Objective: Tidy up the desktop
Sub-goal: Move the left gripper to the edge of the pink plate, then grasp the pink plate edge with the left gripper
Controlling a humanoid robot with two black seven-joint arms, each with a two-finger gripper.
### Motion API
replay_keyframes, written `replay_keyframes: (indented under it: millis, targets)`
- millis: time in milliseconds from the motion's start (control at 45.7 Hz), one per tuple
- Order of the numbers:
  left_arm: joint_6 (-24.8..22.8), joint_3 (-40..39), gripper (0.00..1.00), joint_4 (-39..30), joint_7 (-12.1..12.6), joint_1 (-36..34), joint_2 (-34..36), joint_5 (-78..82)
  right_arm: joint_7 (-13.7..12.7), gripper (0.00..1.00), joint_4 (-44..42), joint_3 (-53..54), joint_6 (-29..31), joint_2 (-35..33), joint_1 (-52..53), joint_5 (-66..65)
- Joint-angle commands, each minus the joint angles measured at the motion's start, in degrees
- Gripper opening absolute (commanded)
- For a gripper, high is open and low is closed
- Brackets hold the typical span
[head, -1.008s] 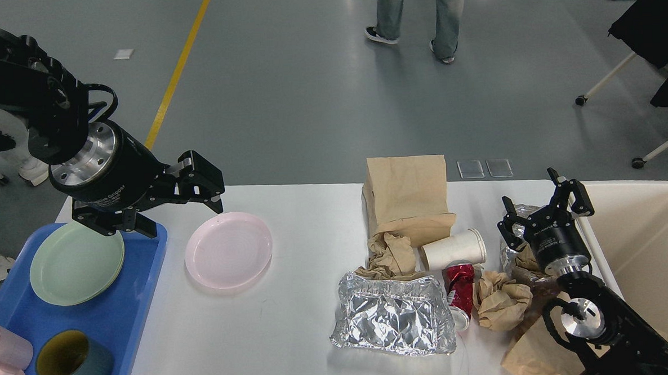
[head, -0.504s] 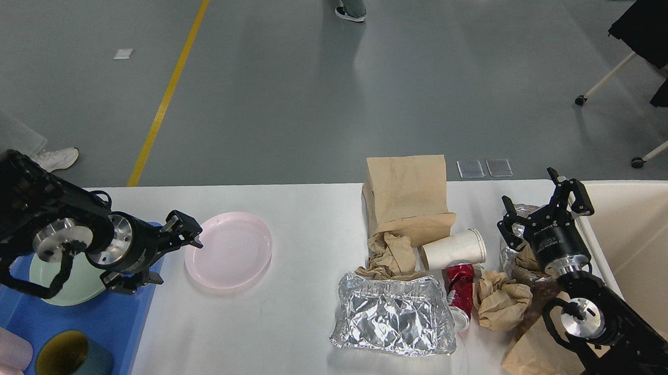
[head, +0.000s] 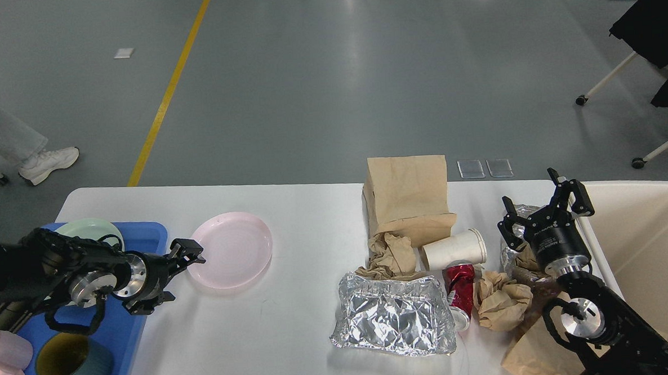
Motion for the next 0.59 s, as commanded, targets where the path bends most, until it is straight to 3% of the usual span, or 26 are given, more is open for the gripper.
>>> replay_keyframes:
  millis: [0,175,570]
  targets:
    - [2.6,-2.2,0.91,3.9,0.2,3.4,-0.9,0.2,0.0,1.0,0.0,0.0,0.0,0.0,0.0,0.0]
    - [4.0,-5.3,0.83,5.3,0.4,6.1,-2.6,0.2,0.0,1.0,0.0,0.0,0.0,0.0,0.0,0.1]
    - [3.6,-7.1,0.51,8.7,0.4,8.7,-3.4,0.2,0.0,1.0,0.0,0.0,0.0,0.0,0.0,0.0]
